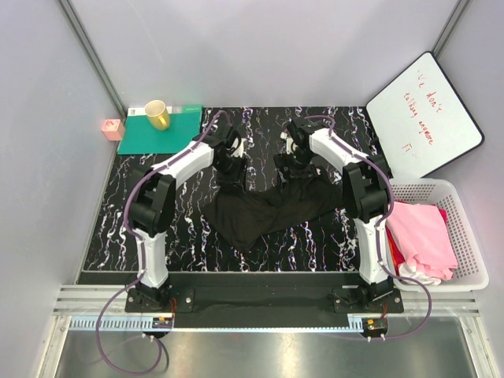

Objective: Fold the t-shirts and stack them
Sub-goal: Flatten out the tshirt

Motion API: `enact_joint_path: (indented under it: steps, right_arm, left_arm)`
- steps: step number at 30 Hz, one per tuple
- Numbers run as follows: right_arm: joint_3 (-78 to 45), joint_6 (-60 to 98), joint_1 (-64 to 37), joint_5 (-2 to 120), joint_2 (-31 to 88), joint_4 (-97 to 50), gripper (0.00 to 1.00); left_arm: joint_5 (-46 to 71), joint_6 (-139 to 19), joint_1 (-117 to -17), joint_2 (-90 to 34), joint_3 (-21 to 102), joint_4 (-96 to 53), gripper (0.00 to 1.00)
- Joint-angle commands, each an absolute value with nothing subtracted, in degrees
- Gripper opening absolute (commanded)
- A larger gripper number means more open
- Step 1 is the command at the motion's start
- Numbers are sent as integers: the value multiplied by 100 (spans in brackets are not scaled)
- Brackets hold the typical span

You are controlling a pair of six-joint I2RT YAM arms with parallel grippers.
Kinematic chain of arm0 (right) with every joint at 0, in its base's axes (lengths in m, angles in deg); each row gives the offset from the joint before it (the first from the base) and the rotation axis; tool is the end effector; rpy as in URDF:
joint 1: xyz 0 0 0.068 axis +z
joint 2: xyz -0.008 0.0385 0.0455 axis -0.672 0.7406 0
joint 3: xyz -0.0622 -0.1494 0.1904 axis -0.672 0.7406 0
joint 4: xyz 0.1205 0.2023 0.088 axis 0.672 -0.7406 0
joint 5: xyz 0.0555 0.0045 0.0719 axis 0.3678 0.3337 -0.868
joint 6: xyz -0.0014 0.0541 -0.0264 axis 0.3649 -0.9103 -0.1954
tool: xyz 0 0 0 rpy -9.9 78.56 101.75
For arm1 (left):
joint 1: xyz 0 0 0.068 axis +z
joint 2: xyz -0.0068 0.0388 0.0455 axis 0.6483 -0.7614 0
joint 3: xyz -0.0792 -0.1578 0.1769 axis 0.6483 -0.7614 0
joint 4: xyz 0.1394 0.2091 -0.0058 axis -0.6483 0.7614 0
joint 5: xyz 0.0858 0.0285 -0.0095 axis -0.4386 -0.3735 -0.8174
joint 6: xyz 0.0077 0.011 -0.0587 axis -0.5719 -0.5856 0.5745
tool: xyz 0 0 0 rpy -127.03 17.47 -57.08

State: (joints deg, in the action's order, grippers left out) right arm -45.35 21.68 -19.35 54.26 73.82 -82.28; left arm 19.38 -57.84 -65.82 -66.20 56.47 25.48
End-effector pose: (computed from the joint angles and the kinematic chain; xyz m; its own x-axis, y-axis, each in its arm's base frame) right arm 0.3836 0.1723 0.1612 -0.9369 -0.3199 -0.1412 -0.3451 0.9110 0.2256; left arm 0.3498 -0.1789 0.1769 -0.9433 0.1953 -0.2683 0.2780 0.9066 -0.3174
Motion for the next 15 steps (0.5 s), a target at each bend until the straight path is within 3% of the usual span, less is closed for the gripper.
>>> enact_joint_path:
  steps: [1,2,3,4,5,6,9,12,15]
  right_arm:
    - [-4737,2206,-1893,5541,7403,-7932,87]
    - [-4754,2224,-1893,5506,7412,-7914,80]
    - [-4755,2224,-1893,5497,7438,-7896,49]
    - [-4781,2189,-1893,5532,7447,-7887,31]
    - [-4790,2171,-1893,5549,7456,-7887,18]
    - [-4798,2171,-1893,5576,7456,-7870,9]
    - [-4807,2171,-1893,5672,7448,-7870,1]
    - [-4860,2197,-1911,5804,7369,-7861,0]
    - [-4965,2206,-1954,5962,7176,-7870,0]
  left_arm:
    - [1890,-5859,-6564,-6798,6035,2654,47]
    - [1907,-5868,-6564,-6841,6053,2672,43]
    - [1898,-5859,-6573,-6885,6062,2681,25]
    - [1872,-5859,-6564,-6903,6053,2707,16]
    - [1828,-5842,-6564,-6921,6062,2725,3]
    - [1750,-5842,-6573,-6921,6062,2742,0]
    - [1582,-5868,-6555,-6851,6044,2804,0]
    - [1494,-5868,-6520,-6675,6018,2839,0]
    - [1546,-5824,-6476,-6447,5983,2883,40]
